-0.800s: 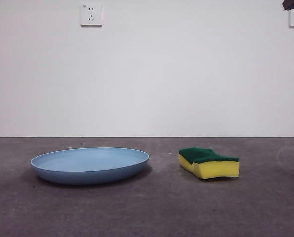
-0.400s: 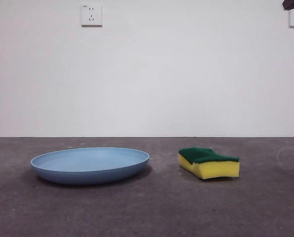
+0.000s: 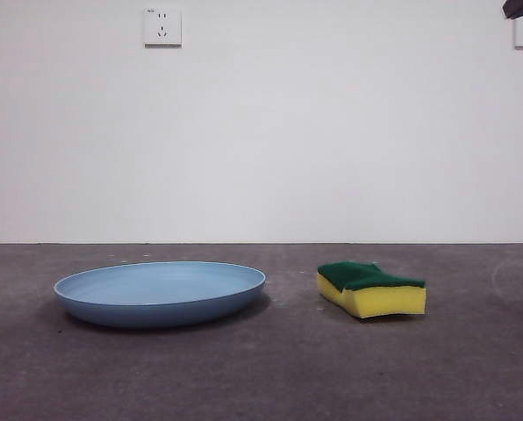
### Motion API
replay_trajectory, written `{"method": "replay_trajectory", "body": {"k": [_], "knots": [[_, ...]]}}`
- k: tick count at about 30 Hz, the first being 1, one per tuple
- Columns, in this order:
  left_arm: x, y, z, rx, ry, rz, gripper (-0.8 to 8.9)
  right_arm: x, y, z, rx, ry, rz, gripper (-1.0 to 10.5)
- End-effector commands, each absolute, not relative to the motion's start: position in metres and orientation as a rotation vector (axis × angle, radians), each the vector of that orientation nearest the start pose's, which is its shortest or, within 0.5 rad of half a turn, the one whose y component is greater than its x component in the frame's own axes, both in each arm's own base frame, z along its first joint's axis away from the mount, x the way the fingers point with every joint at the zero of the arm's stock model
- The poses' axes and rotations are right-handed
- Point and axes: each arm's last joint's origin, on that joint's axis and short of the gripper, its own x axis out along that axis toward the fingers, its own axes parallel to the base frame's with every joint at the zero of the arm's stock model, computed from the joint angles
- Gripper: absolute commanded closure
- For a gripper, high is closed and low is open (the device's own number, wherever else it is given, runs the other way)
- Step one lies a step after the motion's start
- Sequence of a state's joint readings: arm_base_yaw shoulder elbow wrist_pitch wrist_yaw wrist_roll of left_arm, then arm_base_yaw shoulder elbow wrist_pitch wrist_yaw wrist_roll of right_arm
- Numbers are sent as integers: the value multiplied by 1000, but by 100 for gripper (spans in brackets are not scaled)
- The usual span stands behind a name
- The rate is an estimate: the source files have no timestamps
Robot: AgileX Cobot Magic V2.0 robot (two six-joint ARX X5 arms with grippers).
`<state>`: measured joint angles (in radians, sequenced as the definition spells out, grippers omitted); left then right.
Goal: Pick up the plate,pick up the cloth,clean the plate with the cloth
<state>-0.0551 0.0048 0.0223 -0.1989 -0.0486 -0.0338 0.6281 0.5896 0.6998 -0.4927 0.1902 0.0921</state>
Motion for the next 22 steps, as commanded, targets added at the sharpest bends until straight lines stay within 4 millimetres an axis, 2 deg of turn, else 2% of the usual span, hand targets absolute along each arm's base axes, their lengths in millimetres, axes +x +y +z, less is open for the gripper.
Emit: {"method": "replay_trajectory", "body": {"k": [1,14,22], "knots": [[95,-4,148,-19,195,-1,817,106,70,301,-58,369,416,946],[95,-4,148,-19,195,-1,817,106,69,301,-85,354,383,947],[95,-4,148,-19,194,-1,817,95,49,300,-102,280,279,946]]}}
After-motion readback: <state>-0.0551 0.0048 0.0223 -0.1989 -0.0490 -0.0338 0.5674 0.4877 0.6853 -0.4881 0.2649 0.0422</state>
